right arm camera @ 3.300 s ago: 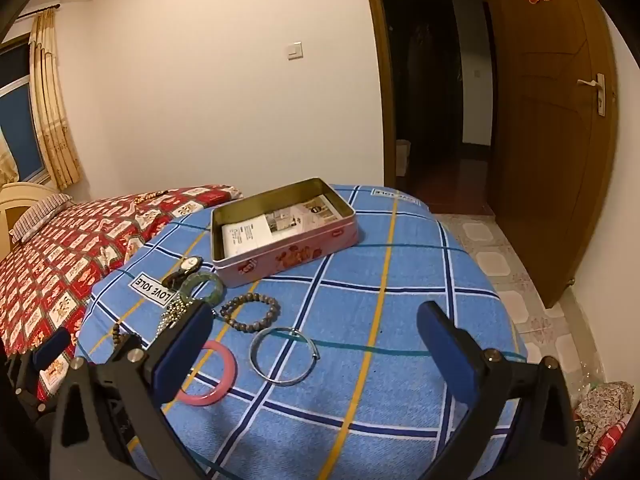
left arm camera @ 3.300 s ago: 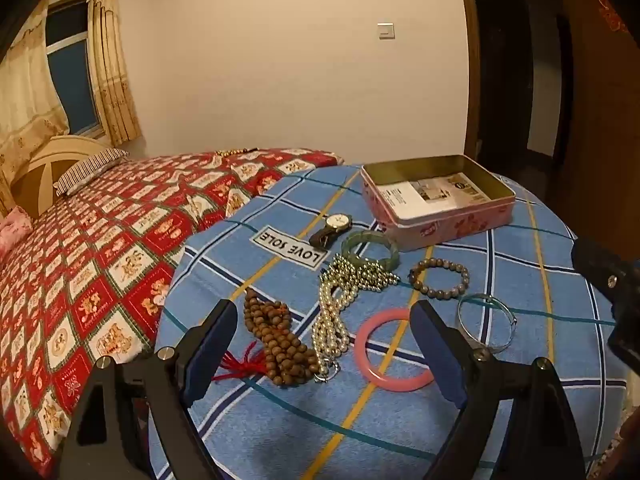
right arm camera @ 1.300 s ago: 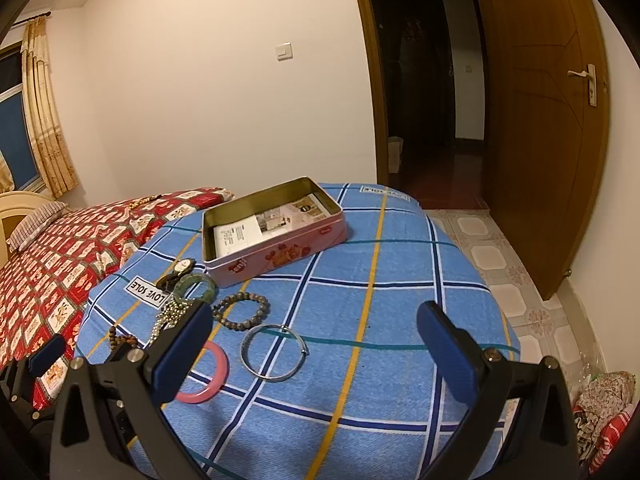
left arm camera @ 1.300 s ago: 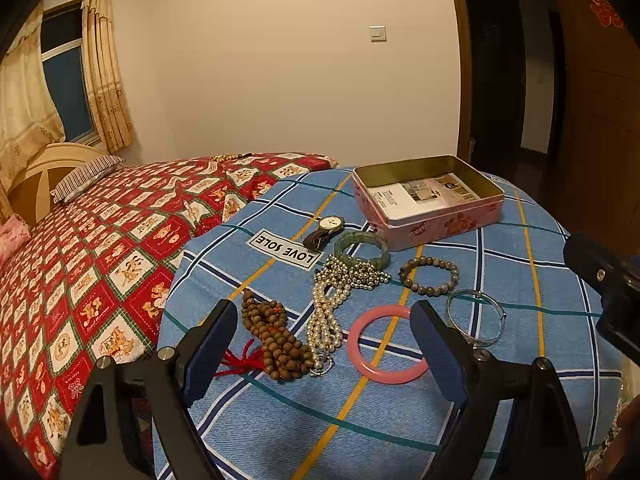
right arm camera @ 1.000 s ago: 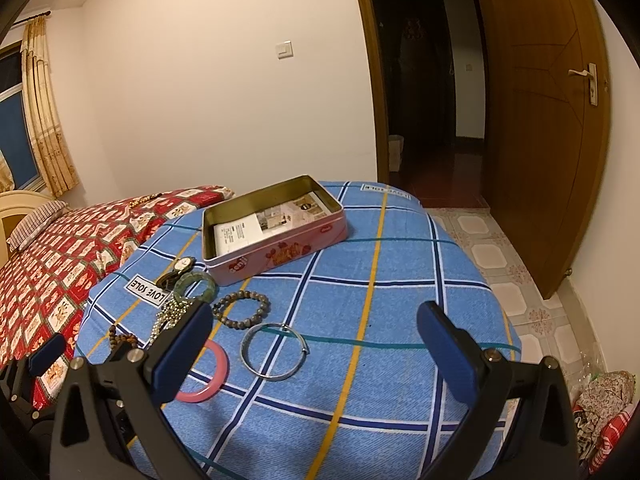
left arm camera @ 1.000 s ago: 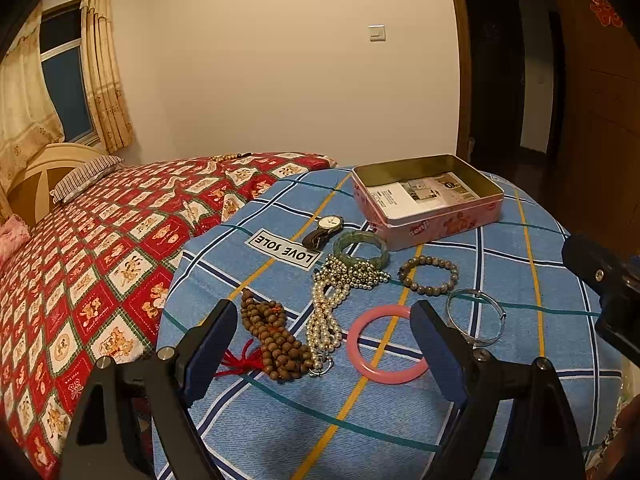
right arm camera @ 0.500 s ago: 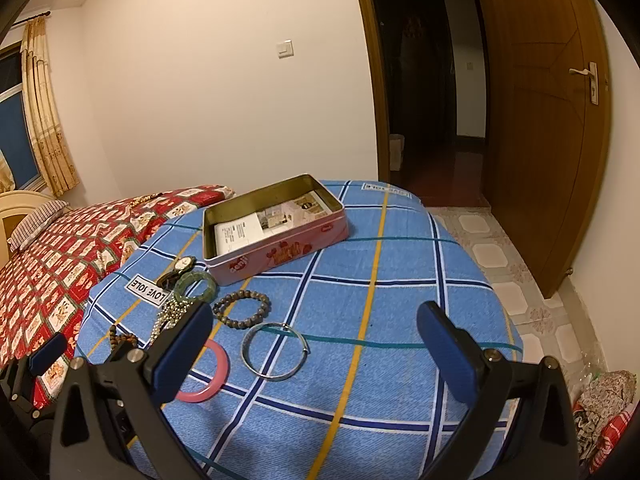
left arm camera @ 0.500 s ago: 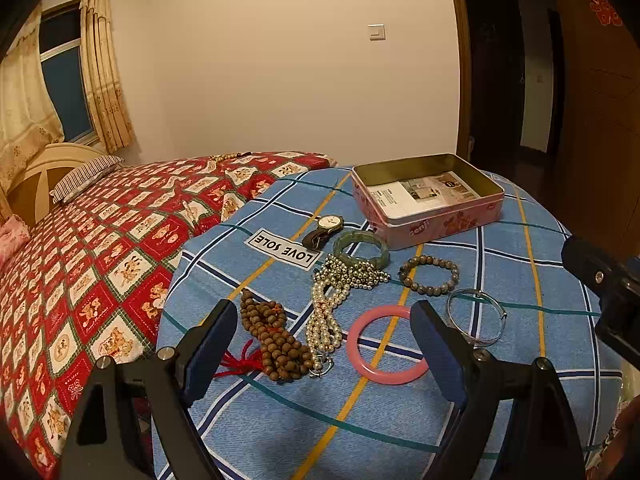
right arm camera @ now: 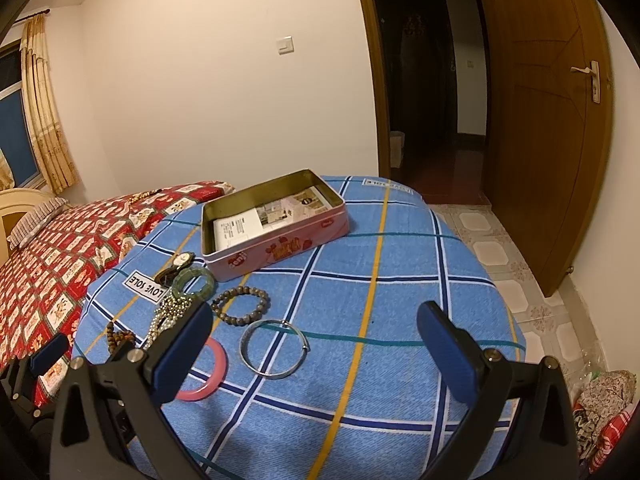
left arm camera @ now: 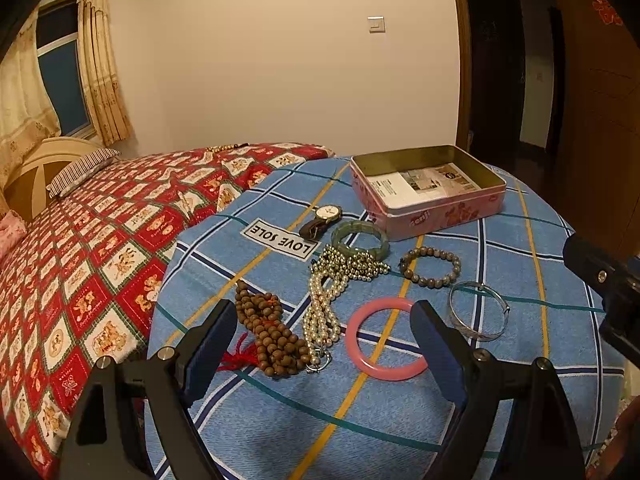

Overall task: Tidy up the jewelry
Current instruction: 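Grasp the brown bead strand with the left tool while the right tool grasps the silver bangle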

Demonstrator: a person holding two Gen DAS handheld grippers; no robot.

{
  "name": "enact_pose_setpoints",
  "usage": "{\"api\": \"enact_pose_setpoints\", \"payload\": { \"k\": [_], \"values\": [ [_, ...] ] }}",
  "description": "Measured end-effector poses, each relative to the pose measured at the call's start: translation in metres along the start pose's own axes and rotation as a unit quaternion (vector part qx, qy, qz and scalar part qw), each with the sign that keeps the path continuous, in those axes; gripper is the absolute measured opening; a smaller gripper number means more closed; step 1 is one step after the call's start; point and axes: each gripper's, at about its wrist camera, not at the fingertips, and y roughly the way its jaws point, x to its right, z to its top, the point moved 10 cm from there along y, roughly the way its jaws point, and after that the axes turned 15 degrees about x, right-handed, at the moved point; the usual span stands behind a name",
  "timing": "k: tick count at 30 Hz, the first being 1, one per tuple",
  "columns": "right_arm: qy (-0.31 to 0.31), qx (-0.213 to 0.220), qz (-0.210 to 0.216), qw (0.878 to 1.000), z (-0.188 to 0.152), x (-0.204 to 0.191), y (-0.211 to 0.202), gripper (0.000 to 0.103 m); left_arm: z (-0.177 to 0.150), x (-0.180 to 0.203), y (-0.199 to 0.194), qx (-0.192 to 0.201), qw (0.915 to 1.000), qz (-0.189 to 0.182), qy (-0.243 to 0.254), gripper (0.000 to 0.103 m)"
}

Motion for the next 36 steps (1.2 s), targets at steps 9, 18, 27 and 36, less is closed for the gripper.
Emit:
{"api": "enact_pose_setpoints", "payload": {
  "k": [9, 18, 27, 36],
  "values": [
    [-0.016, -0.024, 0.020, 0.999, -0.019, 0.001, 0.010, 0.103, -0.026, -0.013, 0.014, -0.029, 0.9992, -0.021, -0.016, 0.088],
    [-0.050, -0.094, 0.077, 0.991, -0.061, -0.013, 0.030, 0.102, -0.044, -0.050, 0.027, -0.051, 0.9958, -0.021, -0.072, 0.088],
    [-0.071, -0.173, 0.110, 0.976, -0.090, -0.031, 0.066, 0.091, -0.048, -0.084, 0.042, -0.061, 0.9943, 0.007, -0.088, 0.088],
    [-0.137, -0.183, 0.100, 0.968, -0.096, -0.038, 0.079, 0.076, -0.053, -0.079, 0.053, -0.078, 0.9918, -0.028, -0.097, 0.088]
  ]
}}
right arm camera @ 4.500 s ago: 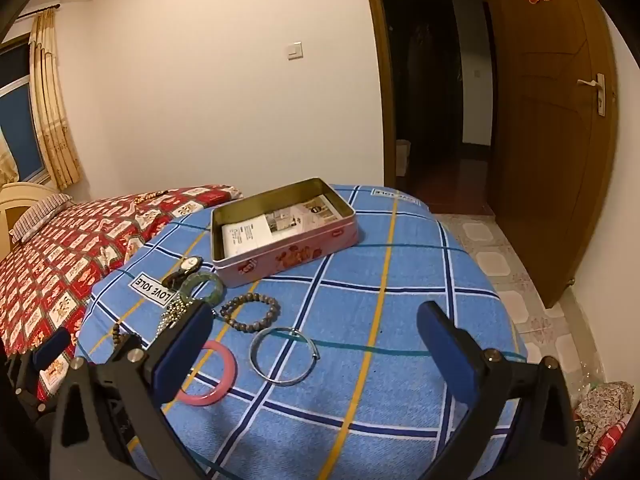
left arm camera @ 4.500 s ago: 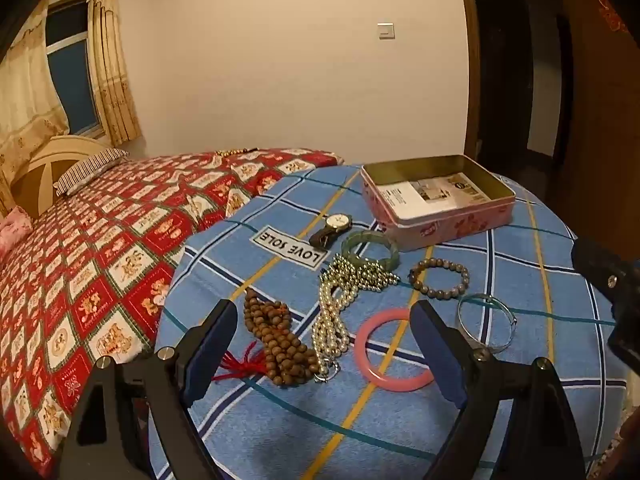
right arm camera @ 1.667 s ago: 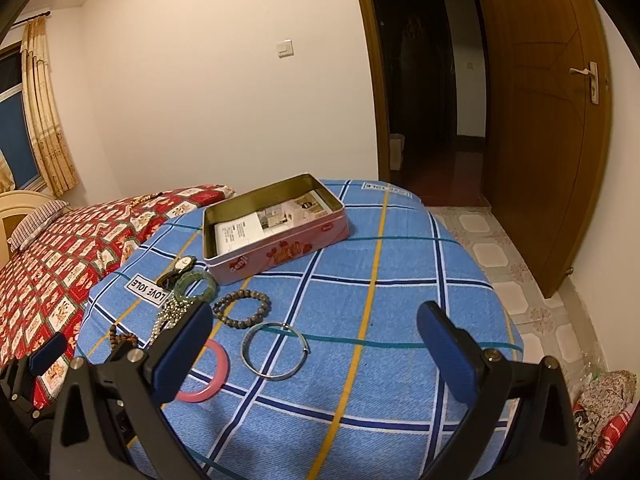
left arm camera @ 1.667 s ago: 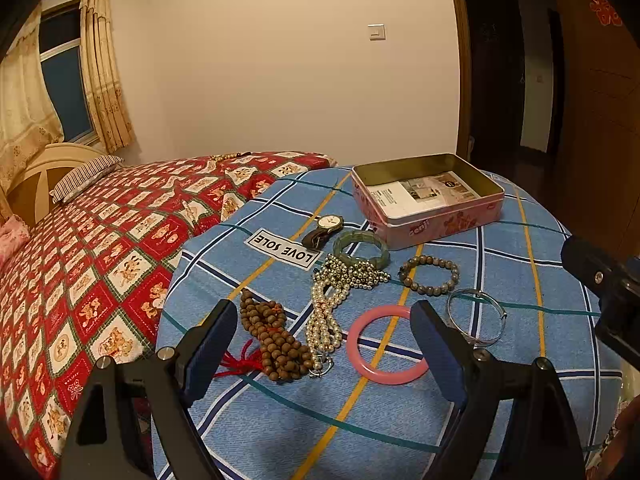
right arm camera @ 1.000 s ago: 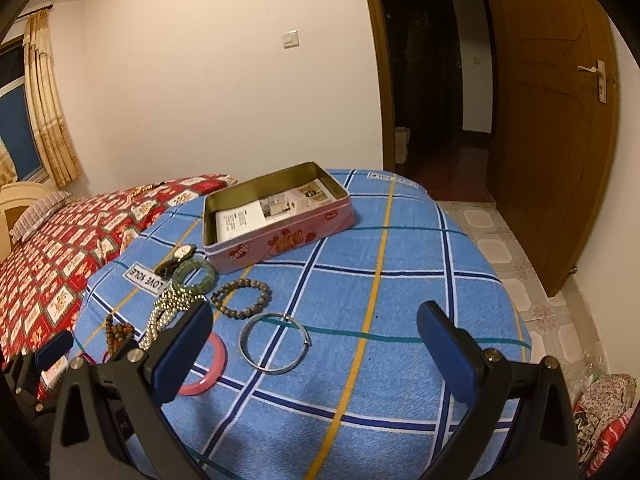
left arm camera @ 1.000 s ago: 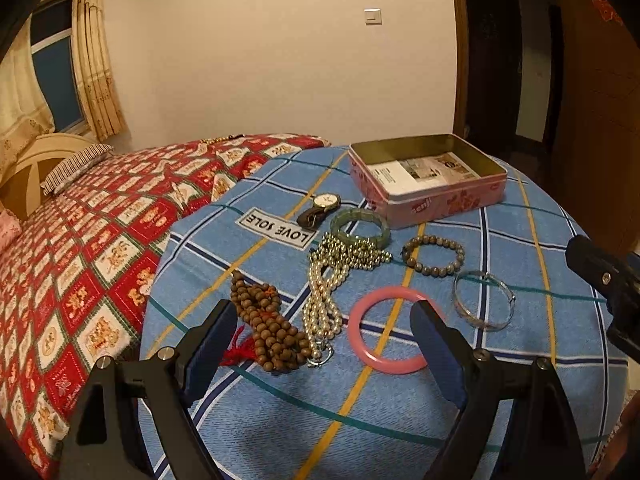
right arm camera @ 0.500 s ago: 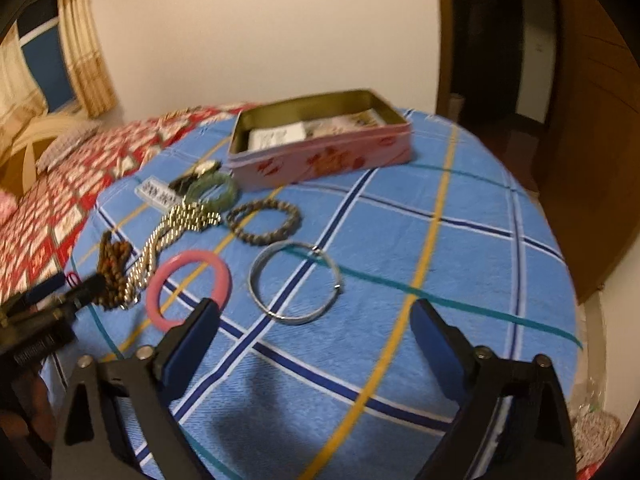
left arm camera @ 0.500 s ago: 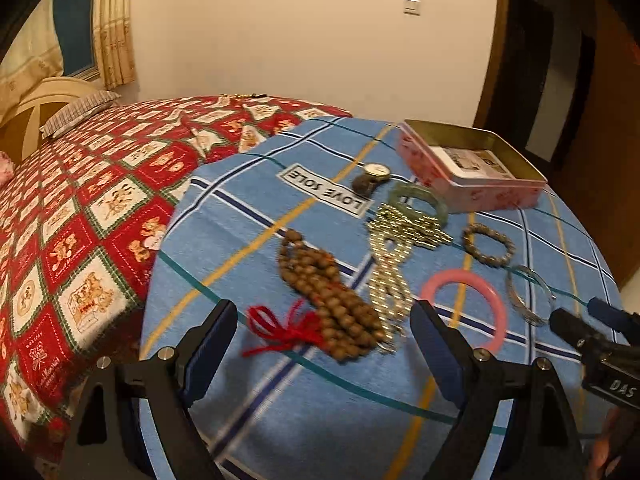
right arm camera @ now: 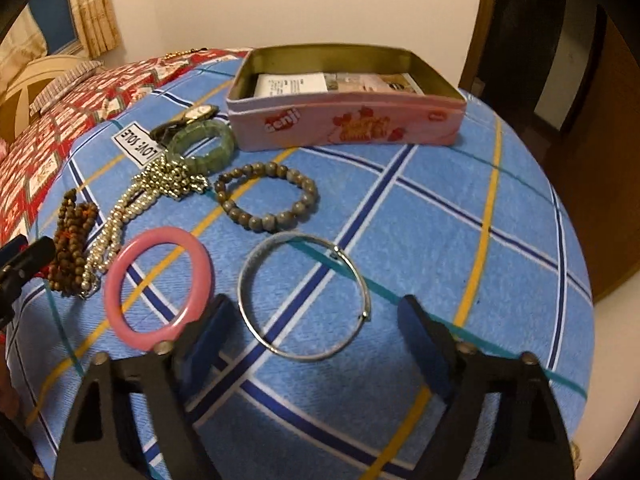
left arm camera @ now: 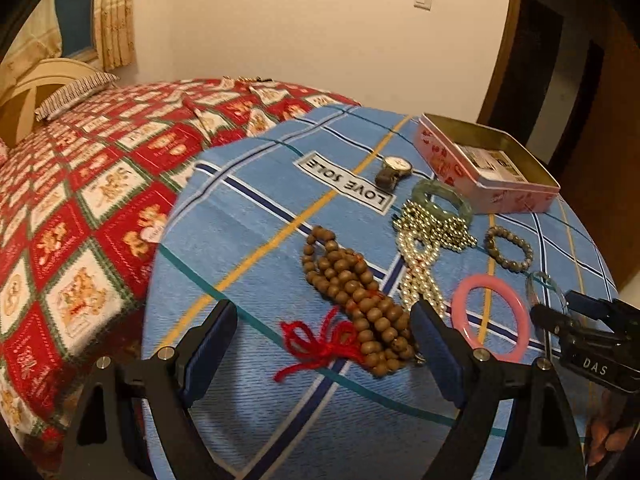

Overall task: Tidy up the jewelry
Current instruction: 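Grasp the brown bead strand with the left tool while the right tool grasps the silver bangle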

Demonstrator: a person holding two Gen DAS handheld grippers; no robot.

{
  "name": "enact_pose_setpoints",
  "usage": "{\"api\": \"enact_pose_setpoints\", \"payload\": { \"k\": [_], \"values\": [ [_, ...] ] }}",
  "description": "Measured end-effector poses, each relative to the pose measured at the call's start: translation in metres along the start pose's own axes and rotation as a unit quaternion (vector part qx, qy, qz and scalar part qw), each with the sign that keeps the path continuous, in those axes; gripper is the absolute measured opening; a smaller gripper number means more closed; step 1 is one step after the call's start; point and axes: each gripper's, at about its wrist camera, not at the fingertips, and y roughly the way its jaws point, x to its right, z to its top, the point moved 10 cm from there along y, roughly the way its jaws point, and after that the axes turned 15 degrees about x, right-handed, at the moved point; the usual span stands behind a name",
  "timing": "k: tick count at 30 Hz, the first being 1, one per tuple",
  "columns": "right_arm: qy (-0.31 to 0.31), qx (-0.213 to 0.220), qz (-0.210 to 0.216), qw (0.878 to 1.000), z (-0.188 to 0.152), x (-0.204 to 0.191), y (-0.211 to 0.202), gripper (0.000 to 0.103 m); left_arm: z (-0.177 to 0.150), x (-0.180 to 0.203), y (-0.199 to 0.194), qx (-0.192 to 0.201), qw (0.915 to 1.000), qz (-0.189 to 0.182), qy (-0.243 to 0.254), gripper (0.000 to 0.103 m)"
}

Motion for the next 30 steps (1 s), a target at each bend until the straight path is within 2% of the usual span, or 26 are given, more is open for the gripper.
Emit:
{"api": "enact_pose_setpoints", "payload": {
  "k": [1, 4, 7, 11, 12, 13, 14, 17, 18, 19, 21, 24, 30],
  "values": [
    [-0.003, 0.003, 0.002, 1.000, 0.001, -0.001, -0.001, 0.069, -0.001, 0.001, 0.001, -0.002, 1.0000, -0.001, -0.001, 0.088],
    [-0.001, 0.007, 0.002, 1.000, 0.000, 0.000, -0.001, 0.068, 0.004, 0.002, 0.007, -0.001, 0.9999, -0.005, -0.015, 0.088],
    [0.020, 0.014, 0.007, 1.000, 0.003, 0.004, -0.004, 0.068, 0.003, 0.001, 0.017, -0.019, 0.9990, -0.011, -0.039, 0.088],
    [0.060, 0.021, 0.016, 0.998, 0.004, 0.014, -0.006, 0.068, 0.001, 0.012, 0.021, -0.023, 0.9992, -0.020, -0.024, 0.087],
    [0.062, 0.022, 0.018, 0.998, 0.005, 0.013, -0.007, 0.068, 0.000, 0.015, 0.021, -0.026, 0.9993, -0.022, -0.018, 0.080],
    [0.065, 0.023, 0.019, 0.997, 0.005, 0.014, -0.007, 0.068, -0.001, 0.018, 0.022, -0.029, 0.9992, -0.026, -0.013, 0.064],
    [0.064, 0.023, 0.018, 0.998, 0.006, 0.012, -0.006, 0.068, -0.004, 0.020, 0.024, -0.034, 0.9990, -0.028, -0.008, 0.057],
    [0.062, 0.023, 0.021, 0.998, 0.007, 0.010, -0.006, 0.068, -0.005, 0.020, 0.024, -0.036, 0.9989, -0.029, -0.003, 0.051],
    [0.063, 0.023, 0.021, 0.997, 0.007, 0.009, -0.006, 0.068, -0.006, 0.020, 0.023, -0.035, 0.9989, -0.030, 0.001, 0.045],
    [0.065, 0.024, 0.022, 0.997, 0.007, 0.010, -0.006, 0.068, -0.006, 0.020, 0.023, -0.034, 0.9989, -0.031, 0.003, 0.036],
    [0.067, 0.024, 0.024, 0.997, 0.007, 0.010, -0.006, 0.068, -0.006, 0.020, 0.021, -0.030, 0.9983, -0.050, -0.007, 0.023],
    [0.072, 0.026, 0.026, 0.997, 0.007, 0.011, -0.006, 0.068, -0.003, 0.020, 0.017, -0.017, 0.9958, -0.083, -0.035, 0.023],
    [0.080, 0.028, 0.029, 0.996, 0.008, 0.012, -0.007, 0.068, 0.017, 0.029, 0.001, 0.032, 0.9898, -0.129, -0.051, 0.023]
  ]
}}
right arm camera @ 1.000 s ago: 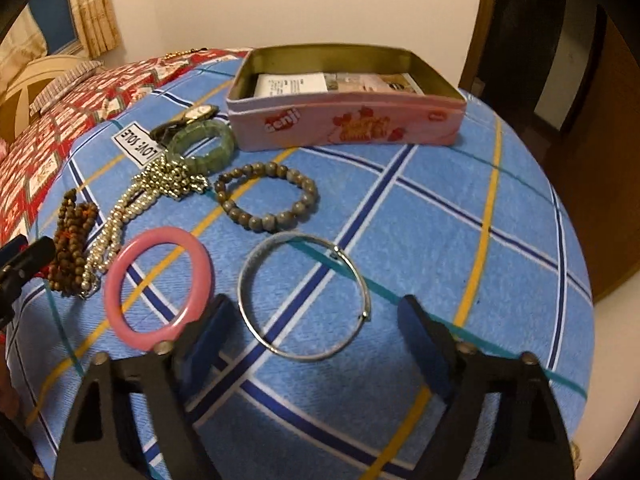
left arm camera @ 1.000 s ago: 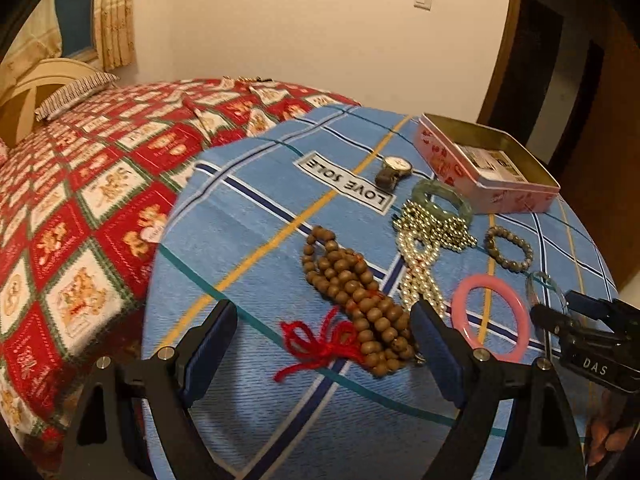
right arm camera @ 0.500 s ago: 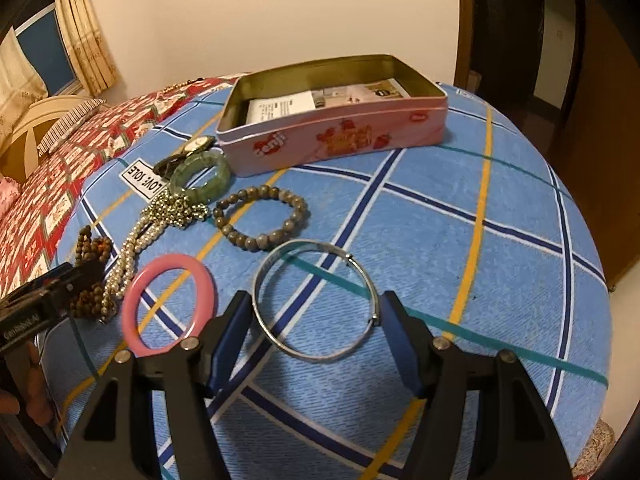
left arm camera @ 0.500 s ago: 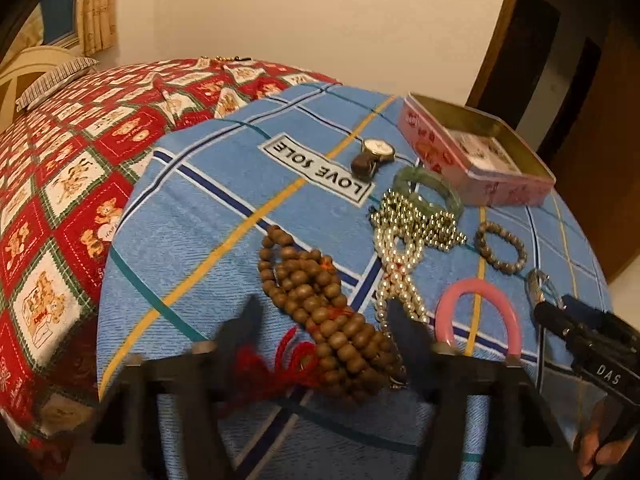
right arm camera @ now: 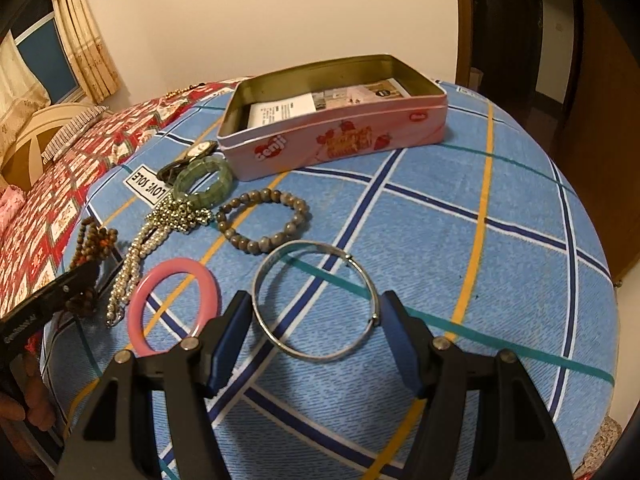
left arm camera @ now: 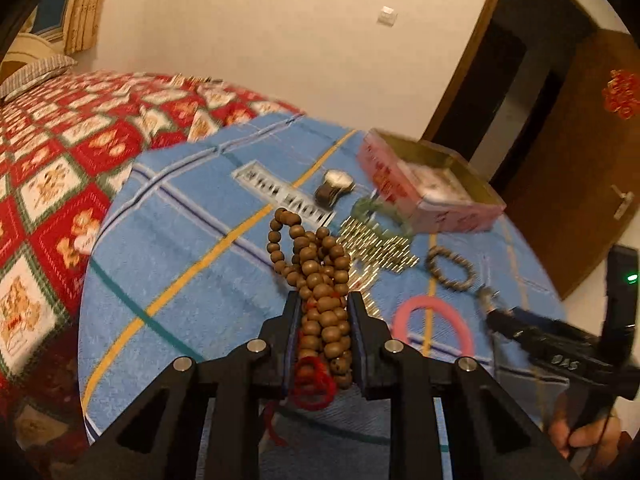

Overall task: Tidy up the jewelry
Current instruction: 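Grasp the brown bead strand with the left tool while the right tool grasps the silver bangle, then lower both held items into the pink tin and open both tools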

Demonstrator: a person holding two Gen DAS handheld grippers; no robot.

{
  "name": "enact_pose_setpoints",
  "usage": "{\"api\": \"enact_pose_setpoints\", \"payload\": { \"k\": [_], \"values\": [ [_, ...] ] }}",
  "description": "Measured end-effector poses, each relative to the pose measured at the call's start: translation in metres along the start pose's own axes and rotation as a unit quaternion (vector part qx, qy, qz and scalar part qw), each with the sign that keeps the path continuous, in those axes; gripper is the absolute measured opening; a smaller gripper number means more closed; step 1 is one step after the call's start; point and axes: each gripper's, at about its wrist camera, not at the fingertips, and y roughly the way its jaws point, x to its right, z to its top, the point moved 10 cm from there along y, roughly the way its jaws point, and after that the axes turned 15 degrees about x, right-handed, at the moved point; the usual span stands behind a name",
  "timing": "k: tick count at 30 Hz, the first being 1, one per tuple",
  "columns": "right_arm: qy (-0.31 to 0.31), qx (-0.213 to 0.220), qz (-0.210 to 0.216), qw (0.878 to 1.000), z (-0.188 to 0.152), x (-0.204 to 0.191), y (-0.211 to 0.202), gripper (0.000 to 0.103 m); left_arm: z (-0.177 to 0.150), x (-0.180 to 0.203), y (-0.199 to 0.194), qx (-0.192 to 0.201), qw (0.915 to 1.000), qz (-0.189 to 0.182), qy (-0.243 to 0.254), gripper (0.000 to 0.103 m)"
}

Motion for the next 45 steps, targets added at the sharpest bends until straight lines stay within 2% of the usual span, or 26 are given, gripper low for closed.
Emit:
{"api": "enact_pose_setpoints", "payload": {
  "k": [2, 4, 6, 8, 9, 12, 14, 17, 20, 23, 26, 28, 29, 32, 35, 38, 41, 45],
  "values": [
    [0.003, 0.001, 0.002, 1.000, 0.000, 0.000, -0.001, 0.068, 0.011, 0.011, -0.005, 0.023, 0.9993, -0.030, 0.006, 0.023],
    [0.007, 0.002, 0.004, 1.000, 0.001, 0.001, -0.001, 0.068, 0.016, 0.018, -0.005, 0.031, 0.9985, -0.037, 0.026, 0.023],
    [0.006, 0.002, 0.003, 1.000, 0.000, 0.001, -0.001, 0.068, 0.014, 0.023, -0.002, 0.025, 0.9981, -0.037, 0.044, 0.024],
    [0.006, 0.002, 0.003, 1.000, 0.000, 0.001, -0.001, 0.068, 0.012, 0.023, 0.002, 0.013, 0.9985, -0.037, 0.039, 0.025],
    [0.007, 0.002, 0.003, 1.000, 0.000, 0.001, -0.001, 0.068, 0.010, 0.022, 0.004, 0.008, 0.9987, -0.037, 0.034, 0.028],
    [0.007, 0.002, 0.003, 1.000, 0.000, 0.001, -0.001, 0.069, 0.011, 0.017, 0.005, 0.005, 0.9990, -0.036, 0.026, 0.047],
    [0.006, 0.002, 0.003, 1.000, 0.000, 0.001, -0.001, 0.069, 0.014, 0.015, 0.001, 0.014, 0.9991, -0.030, 0.028, 0.052],
    [0.007, 0.002, 0.004, 1.000, 0.000, 0.001, -0.001, 0.069, 0.017, 0.013, 0.001, 0.012, 0.9990, -0.022, 0.036, 0.053],
    [0.006, 0.002, 0.003, 1.000, 0.000, 0.002, -0.001, 0.069, 0.011, 0.011, 0.014, -0.009, 0.9967, 0.015, 0.079, 0.053],
    [0.006, 0.002, 0.003, 1.000, 0.000, 0.002, -0.001, 0.069, -0.003, 0.015, 0.027, -0.051, 0.9953, 0.013, 0.082, 0.053],
    [0.007, 0.002, 0.002, 1.000, 0.000, 0.002, -0.001, 0.069, -0.015, 0.018, 0.033, -0.076, 0.9930, 0.017, 0.089, 0.052],
    [0.007, 0.002, 0.001, 1.000, 0.001, 0.003, -0.001, 0.069, -0.020, 0.016, 0.036, -0.089, 0.9917, 0.022, 0.090, 0.024],
    [0.007, 0.002, 0.001, 1.000, 0.001, 0.003, -0.001, 0.069, -0.019, 0.016, 0.035, -0.087, 0.9926, 0.015, 0.084, 0.023],
    [0.008, 0.003, 0.001, 1.000, 0.001, 0.003, -0.001, 0.069, -0.013, 0.013, 0.028, -0.067, 0.9946, 0.018, 0.078, 0.022],
    [0.016, 0.006, 0.001, 1.000, 0.002, 0.005, -0.001, 0.069, 0.005, 0.016, 0.013, -0.020, 0.9977, 0.003, 0.065, 0.022],
    [0.027, 0.014, 0.003, 1.000, 0.004, 0.008, -0.004, 0.068, 0.027, 0.019, -0.003, 0.028, 0.9986, -0.028, 0.036, 0.022],
    [0.037, 0.042, 0.011, 0.998, 0.012, 0.008, -0.012, 0.068, 0.048, 0.021, -0.015, 0.067, 0.9965, -0.050, 0.004, 0.022],
    [0.033, 0.091, 0.033, 0.995, 0.027, 0.000, -0.028, 0.068, 0.059, 0.036, -0.011, 0.082, 0.9946, -0.063, 0.012, 0.022]
  ]
}}
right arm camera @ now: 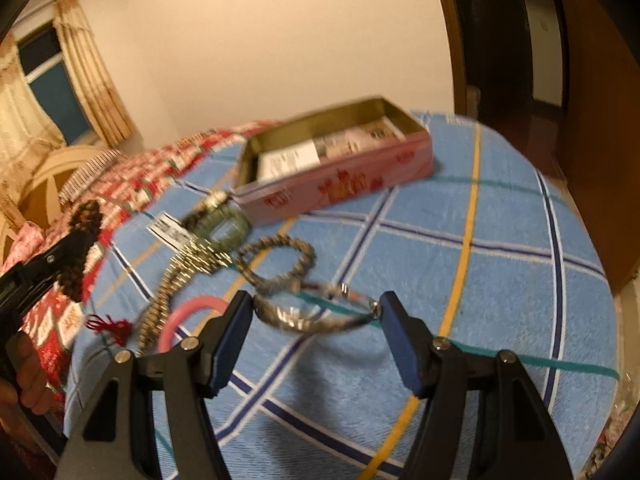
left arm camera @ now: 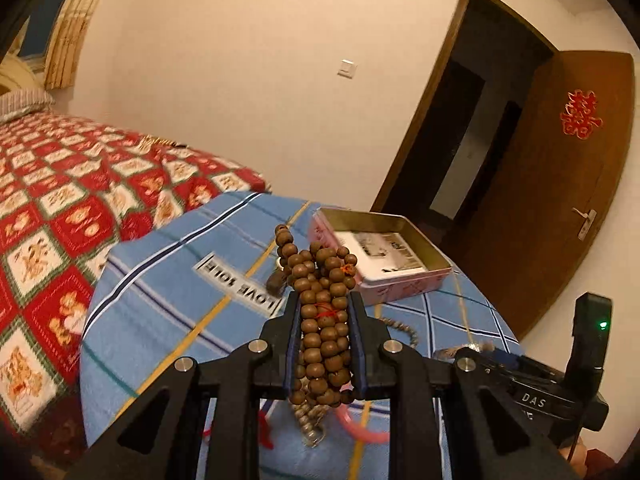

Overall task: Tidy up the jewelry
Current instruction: 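Lower both held items into the pink tin and open both tools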

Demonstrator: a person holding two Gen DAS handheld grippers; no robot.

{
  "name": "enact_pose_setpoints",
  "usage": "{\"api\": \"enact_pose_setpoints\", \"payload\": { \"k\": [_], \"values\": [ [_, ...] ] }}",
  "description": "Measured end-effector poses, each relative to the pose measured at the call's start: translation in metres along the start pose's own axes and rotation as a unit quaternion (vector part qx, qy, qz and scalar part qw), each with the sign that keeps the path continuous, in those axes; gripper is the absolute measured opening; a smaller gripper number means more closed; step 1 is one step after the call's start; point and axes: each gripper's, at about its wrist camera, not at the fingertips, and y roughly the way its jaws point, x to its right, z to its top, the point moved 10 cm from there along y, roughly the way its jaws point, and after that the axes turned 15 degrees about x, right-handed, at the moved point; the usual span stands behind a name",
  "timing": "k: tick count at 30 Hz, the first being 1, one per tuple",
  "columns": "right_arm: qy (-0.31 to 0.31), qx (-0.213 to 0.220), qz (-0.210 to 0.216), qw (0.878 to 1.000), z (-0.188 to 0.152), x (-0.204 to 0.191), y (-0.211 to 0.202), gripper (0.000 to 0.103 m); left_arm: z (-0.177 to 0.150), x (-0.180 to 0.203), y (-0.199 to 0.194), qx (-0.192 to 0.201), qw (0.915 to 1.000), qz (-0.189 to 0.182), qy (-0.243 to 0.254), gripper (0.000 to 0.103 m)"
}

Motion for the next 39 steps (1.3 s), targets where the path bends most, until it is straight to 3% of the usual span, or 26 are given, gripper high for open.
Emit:
{"api": "enact_pose_setpoints", "payload": {
  "k": [7, 12, 19, 23, 28, 36, 39],
  "values": [
    [-0.016, 0.049, 0.005, 0.999, 0.037, -0.009, 0.004, 0.068, 0.015, 0.044, 0.040, 0.012, 0.9987, -0.024, 0.043, 0.022],
    [-0.012, 0.089, -0.011, 0.996, 0.074, 0.000, 0.015, 0.068, 0.021, 0.063, 0.070, 0.024, 0.9983, -0.031, 0.043, 0.022],
    [0.022, 0.126, -0.040, 0.991, 0.126, 0.023, 0.058, 0.068, 0.016, 0.077, 0.130, 0.026, 0.9980, -0.011, 0.056, 0.022],
    [0.041, 0.116, -0.056, 0.991, 0.133, 0.037, 0.094, 0.068, 0.007, 0.076, 0.161, 0.003, 0.9992, -0.004, 0.039, 0.022],
    [0.048, 0.077, -0.063, 0.994, 0.110, 0.050, 0.122, 0.068, -0.001, 0.070, 0.182, -0.014, 0.9995, -0.001, 0.028, 0.022],
    [0.046, 0.059, -0.056, 0.996, 0.105, 0.058, 0.130, 0.068, -0.020, 0.077, 0.191, -0.046, 0.9981, 0.001, 0.041, 0.022],
    [0.061, 0.049, -0.043, 0.996, 0.101, 0.058, 0.133, 0.074, -0.024, 0.074, 0.192, -0.054, 0.9979, 0.010, 0.034, 0.022]
  ]
}}
